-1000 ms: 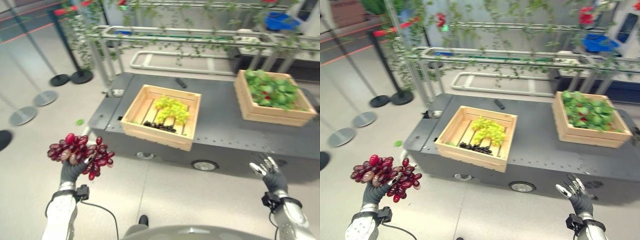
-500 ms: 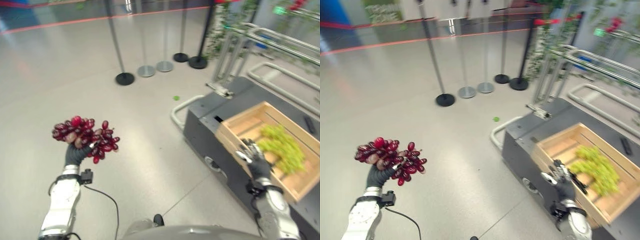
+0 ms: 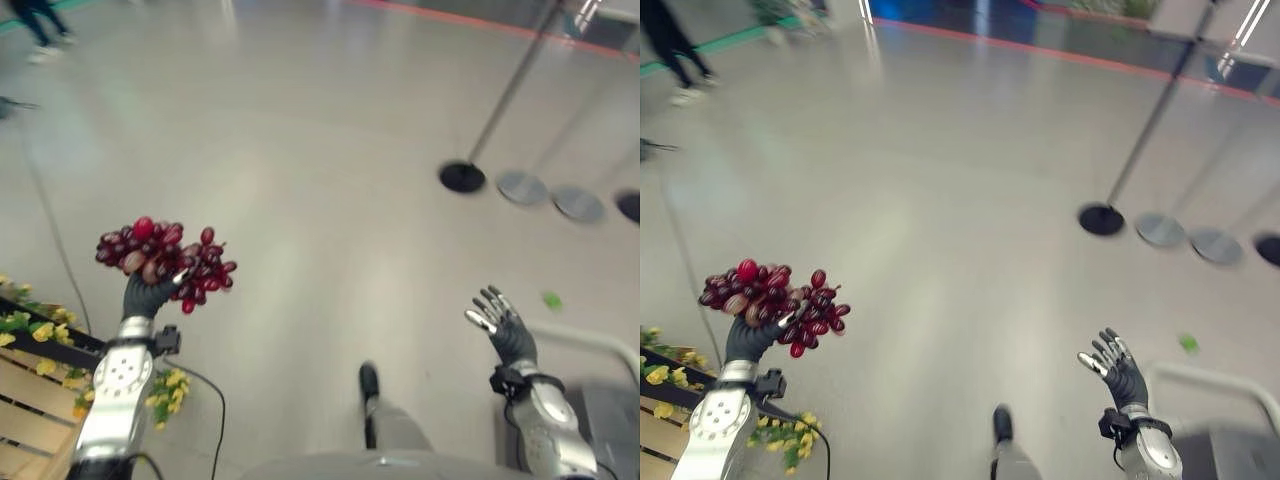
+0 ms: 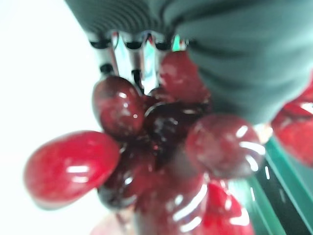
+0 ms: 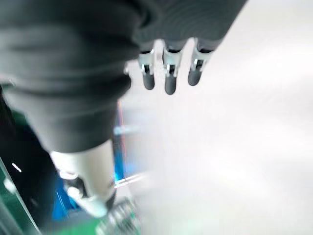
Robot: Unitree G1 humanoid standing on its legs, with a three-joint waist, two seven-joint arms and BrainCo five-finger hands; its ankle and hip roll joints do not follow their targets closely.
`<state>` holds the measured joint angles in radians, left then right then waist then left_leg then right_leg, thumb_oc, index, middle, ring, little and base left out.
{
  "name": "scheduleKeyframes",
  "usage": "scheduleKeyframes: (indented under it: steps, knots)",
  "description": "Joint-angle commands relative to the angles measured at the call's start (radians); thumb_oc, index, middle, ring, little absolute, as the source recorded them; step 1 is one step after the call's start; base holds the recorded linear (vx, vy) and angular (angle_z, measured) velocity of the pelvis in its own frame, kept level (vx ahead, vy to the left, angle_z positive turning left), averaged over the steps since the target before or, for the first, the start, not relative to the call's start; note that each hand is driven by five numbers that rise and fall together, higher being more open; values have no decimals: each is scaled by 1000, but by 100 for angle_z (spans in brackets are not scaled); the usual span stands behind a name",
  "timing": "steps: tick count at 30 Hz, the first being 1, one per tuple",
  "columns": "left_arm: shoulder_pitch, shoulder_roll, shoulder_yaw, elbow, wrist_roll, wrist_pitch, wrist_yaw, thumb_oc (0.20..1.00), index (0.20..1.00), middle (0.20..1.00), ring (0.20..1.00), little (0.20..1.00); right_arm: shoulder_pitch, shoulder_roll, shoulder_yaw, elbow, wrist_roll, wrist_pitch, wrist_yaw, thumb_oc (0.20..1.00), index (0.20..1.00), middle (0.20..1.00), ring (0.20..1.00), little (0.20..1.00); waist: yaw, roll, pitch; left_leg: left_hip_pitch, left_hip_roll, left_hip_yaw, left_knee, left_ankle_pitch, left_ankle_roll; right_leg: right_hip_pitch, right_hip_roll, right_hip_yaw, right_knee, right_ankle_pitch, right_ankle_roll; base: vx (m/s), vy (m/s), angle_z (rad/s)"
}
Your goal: Pick up the fruits from the basket on one side to the basket on the other side
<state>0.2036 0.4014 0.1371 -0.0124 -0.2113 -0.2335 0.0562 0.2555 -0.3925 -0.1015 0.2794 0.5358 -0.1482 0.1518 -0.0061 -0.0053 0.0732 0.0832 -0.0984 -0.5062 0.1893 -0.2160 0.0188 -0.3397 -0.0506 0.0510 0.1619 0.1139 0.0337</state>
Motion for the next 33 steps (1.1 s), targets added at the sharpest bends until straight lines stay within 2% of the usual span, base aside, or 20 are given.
scheduleKeyframes:
  steps: [1,3,5,6,7,8,9,11,14,15,19,20,21,23,24,25,26,30,32,33]
  knots:
    - [-65,67,33,-112,-75,-87,-13,200,200,200,200,200,-41,-25,-28,-96,-25,-49,42,1000,1000,1000,1000,1000,-13,-34,27,-91,59,-5,-69,125,-97,137,-54,-79,-94,-69,98,-38,-234,98]
    - [-75,61,9,-95,-105,-84,-20,200,200,200,200,200,-36,-38,-34,-97,-24,-60,33,1000,1000,1000,1000,1000,-14,-27,34,-156,102,27,-98,197,-127,169,-42,-148,-110,-98,85,-92,-261,126]
    - [-115,66,-13,-81,-110,-82,-5,200,200,200,200,200,-58,-50,-37,-119,-24,-71,12,1000,1000,1000,1000,1000,-25,-27,52,-246,122,125,-114,241,-132,180,-40,-197,-122,-118,73,-138,-269,167]
    - [-137,61,-30,-67,-116,-82,0,200,200,200,200,200,-92,-56,-20,-113,-23,-79,-1,1000,1000,1000,1000,1000,-28,-33,56,-262,141,286,-83,209,-109,188,-56,-267,-122,-119,63,-111,-175,177]
    - [-138,61,-29,-67,-116,-82,0,200,200,200,200,200,-94,-56,-20,-112,-23,-80,-1,1000,1000,1000,1000,1000,-30,-34,55,-267,138,285,-82,213,-109,185,-59,-268,-124,-116,63,-133,-166,189]
    - [-130,53,-38,-71,-119,-80,-17,200,200,200,200,200,-97,-59,-9,-108,-43,-79,-9,1000,1000,1000,1000,1000,-19,-34,49,-244,158,356,-68,180,-102,198,-67,-332,-136,-123,53,-82,-57,131]
    - [-130,53,-37,-72,-119,-80,-17,200,200,200,200,200,-97,-58,-9,-108,-43,-79,-9,1000,1000,1000,1000,1000,-22,-35,48,-247,155,353,-71,187,-101,196,-70,-335,-138,-119,53,-76,-76,142]
    - [-117,54,-32,-82,-105,-80,-24,200,200,200,200,200,-92,-48,-13,-103,-39,-79,-7,1000,1000,1000,1000,1000,-20,-36,31,-216,184,416,-86,187,-101,215,-81,-394,-156,-114,53,-17,-15,104]
    - [-114,47,-25,-80,-116,-81,-22,200,200,200,200,200,-82,-36,-16,-114,-43,-84,-11,1000,1000,1000,1000,1000,-20,-32,7,-181,259,531,-132,218,-128,253,-102,-477,-181,-108,63,31,63,105]
    - [-116,49,-22,-79,-110,-81,-15,200,200,200,200,200,-78,-33,-24,-126,-50,-92,-21,1000,1000,1000,1000,1000,-17,-23,1,-189,304,615,-157,255,-146,279,-125,-539,-184,-105,69,19,136,120]
    - [-106,49,-25,-68,-113,-78,-10,200,200,200,200,200,-83,-11,-37,-127,-42,-101,-53,1000,1000,1000,1000,1000,-11,-5,-5,-171,346,694,-215,271,-175,320,-137,-578,-195,-114,86,113,202,140]
    - [-105,50,-24,-69,-113,-78,-10,200,200,200,200,200,-83,-11,-36,-127,-41,-101,-53,1000,1000,1000,1000,1000,-11,-5,-5,-171,347,693,-217,272,-175,321,-136,-579,-196,-114,85,96,374,117]
    - [-86,61,-14,-80,-104,-76,-10,200,200,200,200,200,-88,-1,-33,-120,-38,-93,-55,1000,1000,1000,1000,1000,19,-9,-2,-180,324,643,-213,251,-167,324,-163,-593,-200,-89,105,60,220,85]
    - [-79,67,-5,-87,-103,-72,-12,200,200,200,200,200,-97,0,-30,-118,-47,-89,-55,1000,1000,1000,1000,1000,24,-16,2,-192,306,632,-198,236,-156,325,-182,-591,-193,-78,114,55,329,46]
    - [-89,77,3,-83,-90,-72,-9,200,200,200,200,200,-108,2,-34,-123,-57,-86,-59,1000,1000,1000,1000,1000,35,-28,13,-232,272,641,-155,220,-147,333,-231,-611,-198,-38,137,29,356,21]
    - [-90,78,3,-83,-90,-71,-9,200,200,200,200,200,-110,3,-34,-123,-58,-86,-60,1000,1000,1000,1000,1000,33,-31,14,-238,268,640,-148,216,-144,333,-235,-613,-199,-36,140,108,552,50]
    - [-72,79,14,-84,-74,-72,-11,200,200,200,200,200,-134,12,-25,-98,-69,-77,-69,1000,1000,1000,1000,1000,56,-37,12,-241,218,617,-115,163,-116,348,-281,-615,-191,-5,154,103,307,51]
    - [-60,93,24,-87,-63,-71,-14,200,200,200,200,200,-147,39,-11,-79,-73,-72,-67,1000,1000,1000,1000,1000,70,-51,5,-244,145,592,-99,129,-67,351,-341,-595,-120,22,173,151,360,19]
    - [-56,100,26,-80,-42,-70,-6,200,200,200,200,200,-153,47,-2,-62,-92,-68,-76,1000,1000,1000,1000,1000,70,-48,1,-221,103,570,-116,122,-40,337,-372,-563,-39,44,171,168,410,17]
    - [-57,101,22,-77,-41,-71,-1,200,200,200,200,200,-149,53,0,-53,-96,-70,-77,1000,1000,1000,1000,1000,63,-43,7,-220,82,564,-120,145,-22,316,-378,-527,11,61,149,234,502,50]
